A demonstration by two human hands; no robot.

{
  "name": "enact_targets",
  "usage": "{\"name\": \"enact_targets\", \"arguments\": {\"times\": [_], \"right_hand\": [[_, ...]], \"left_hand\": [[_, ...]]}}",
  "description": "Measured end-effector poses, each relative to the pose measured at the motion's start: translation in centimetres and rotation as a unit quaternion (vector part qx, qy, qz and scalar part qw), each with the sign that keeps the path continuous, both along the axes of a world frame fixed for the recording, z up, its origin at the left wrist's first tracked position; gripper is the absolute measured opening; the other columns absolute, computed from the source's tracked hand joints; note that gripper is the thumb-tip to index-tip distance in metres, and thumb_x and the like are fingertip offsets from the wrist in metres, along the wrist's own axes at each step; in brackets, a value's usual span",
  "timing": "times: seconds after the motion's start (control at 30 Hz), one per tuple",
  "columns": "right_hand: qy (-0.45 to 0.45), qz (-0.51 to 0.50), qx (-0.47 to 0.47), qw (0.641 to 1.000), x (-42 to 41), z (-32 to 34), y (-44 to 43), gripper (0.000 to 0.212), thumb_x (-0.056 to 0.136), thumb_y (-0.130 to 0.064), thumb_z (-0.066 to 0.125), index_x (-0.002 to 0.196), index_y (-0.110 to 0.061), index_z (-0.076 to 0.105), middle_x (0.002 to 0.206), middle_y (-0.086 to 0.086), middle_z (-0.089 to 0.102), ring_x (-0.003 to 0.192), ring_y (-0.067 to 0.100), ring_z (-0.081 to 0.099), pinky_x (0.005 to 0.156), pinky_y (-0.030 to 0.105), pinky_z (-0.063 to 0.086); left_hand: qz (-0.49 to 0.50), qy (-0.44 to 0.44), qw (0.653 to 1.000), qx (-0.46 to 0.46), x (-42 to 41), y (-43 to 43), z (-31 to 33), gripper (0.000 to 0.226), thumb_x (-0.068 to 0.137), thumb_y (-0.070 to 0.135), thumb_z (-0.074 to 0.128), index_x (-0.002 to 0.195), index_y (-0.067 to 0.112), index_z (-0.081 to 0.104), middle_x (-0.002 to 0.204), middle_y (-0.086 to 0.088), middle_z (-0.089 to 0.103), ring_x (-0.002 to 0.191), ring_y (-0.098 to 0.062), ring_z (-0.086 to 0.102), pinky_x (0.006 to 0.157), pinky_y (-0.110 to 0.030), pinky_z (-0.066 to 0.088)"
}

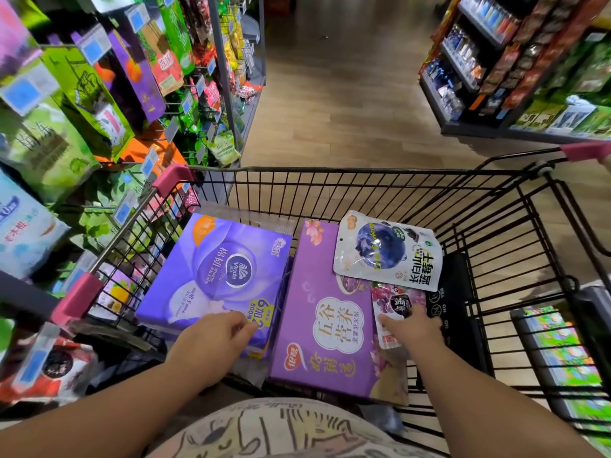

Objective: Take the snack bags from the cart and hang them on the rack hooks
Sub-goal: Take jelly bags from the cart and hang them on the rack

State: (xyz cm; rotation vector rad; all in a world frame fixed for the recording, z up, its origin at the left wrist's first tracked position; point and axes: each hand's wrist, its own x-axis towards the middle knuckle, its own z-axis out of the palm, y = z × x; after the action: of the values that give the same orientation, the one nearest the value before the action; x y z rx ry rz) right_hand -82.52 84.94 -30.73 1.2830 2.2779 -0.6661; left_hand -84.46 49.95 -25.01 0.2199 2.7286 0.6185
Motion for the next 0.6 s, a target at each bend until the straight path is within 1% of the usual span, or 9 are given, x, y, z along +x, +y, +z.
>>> {"name": "enact_targets", "arguments": {"times": [0.03,0.1,0.17,0.3,0.37,0.4,0.47,0.5,0.6], "right_hand": [[-0.007,0.009,-0.001,1.0,0.0,-0.1,-0.1,0.101,0.065,-0.067,0.074,0.146,-0.025,0.029,0.138,0.019,0.038,0.119,0.042,0.05,0.098,0.046,0.046],[-0.007,0.022,-0.01,1.0,0.0,-0.2,-1.1,0.117,0.052,-0.068,0.081,0.144,-0.023,0.026,0.136,0.017,0.047,0.119,0.039,0.052,0.097,0.045,0.048],[0.021,0.014,-0.018,1.0,-0.1,-0.1,-2.5,0.122,0.047,-0.06,0.089,0.141,-0.02,0.022,0.134,0.017,0.048,0.117,0.038,0.055,0.092,0.043,0.049],[0.107,0.028,-0.014,0.994,-0.9,0.5,-4.5,0.119,0.047,-0.043,0.094,0.139,-0.02,0.022,0.126,0.013,0.057,0.111,0.033,0.059,0.087,0.038,0.049],[0.143,0.026,-0.053,0.988,-1.3,0.7,-5.3,0.116,0.052,-0.033,0.093,0.141,-0.02,0.02,0.123,0.01,0.058,0.107,0.031,0.061,0.085,0.035,0.047],[0.153,0.026,-0.073,0.985,-1.4,0.7,-5.6,0.116,0.054,-0.029,0.093,0.143,-0.018,0.019,0.124,0.009,0.058,0.107,0.031,0.06,0.087,0.034,0.046],[0.161,0.034,-0.112,0.98,-1.8,1.0,-6.4,0.117,0.055,-0.028,0.093,0.145,-0.017,0.02,0.127,0.009,0.057,0.111,0.029,0.058,0.093,0.035,0.046],[0.172,0.037,-0.138,0.975,-2.0,1.4,-6.9,0.114,0.056,-0.026,0.093,0.145,-0.018,0.022,0.125,0.008,0.058,0.109,0.027,0.058,0.093,0.034,0.046],[0.23,0.053,-0.229,0.944,-2.8,3.1,-9.0,0.102,0.059,-0.012,0.092,0.14,-0.022,0.03,0.118,0.002,0.055,0.099,0.019,0.055,0.081,0.026,0.042]], "left_hand": [[0.0,0.001,1.0,-0.001,0.0,0.0,0.0,0.042,0.093,0.057,0.042,0.07,0.022,0.047,0.067,0.002,0.054,0.073,-0.016,0.054,0.058,-0.03,0.035],[0.003,-0.005,1.0,0.001,0.0,0.0,0.0,0.041,0.093,0.057,0.042,0.07,0.023,0.048,0.067,0.002,0.055,0.074,-0.016,0.055,0.06,-0.03,0.037],[0.006,-0.011,1.0,0.001,0.0,0.0,0.0,0.04,0.093,0.057,0.043,0.068,0.025,0.048,0.066,0.003,0.055,0.073,-0.016,0.055,0.061,-0.029,0.038],[0.008,-0.003,1.0,0.0,0.1,-0.1,-0.2,0.04,0.092,0.057,0.044,0.073,0.023,0.051,0.068,0.003,0.057,0.075,-0.017,0.056,0.063,-0.03,0.042],[0.008,0.003,1.0,0.002,0.0,-0.1,-0.3,0.041,0.092,0.057,0.044,0.078,0.02,0.054,0.07,0.002,0.059,0.076,-0.017,0.057,0.065,-0.03,0.044],[0.008,0.006,1.0,0.002,0.0,0.0,-0.3,0.041,0.092,0.057,0.044,0.08,0.02,0.055,0.071,0.002,0.059,0.077,-0.017,0.057,0.066,-0.031,0.044],[0.01,0.013,1.0,0.006,-0.1,-0.1,-0.4,0.041,0.091,0.057,0.044,0.081,0.019,0.055,0.072,0.002,0.059,0.078,-0.018,0.057,0.066,-0.031,0.045],[0.009,0.013,1.0,0.007,-0.1,-0.1,-0.4,0.04,0.091,0.057,0.044,0.081,0.02,0.054,0.071,0.002,0.058,0.078,-0.019,0.057,0.066,-0.031,0.045],[0.008,0.002,1.0,0.002,-0.1,-0.1,-0.2,0.041,0.092,0.058,0.043,0.072,0.022,0.049,0.065,0.001,0.053,0.075,-0.019,0.054,0.062,-0.031,0.04]]}}
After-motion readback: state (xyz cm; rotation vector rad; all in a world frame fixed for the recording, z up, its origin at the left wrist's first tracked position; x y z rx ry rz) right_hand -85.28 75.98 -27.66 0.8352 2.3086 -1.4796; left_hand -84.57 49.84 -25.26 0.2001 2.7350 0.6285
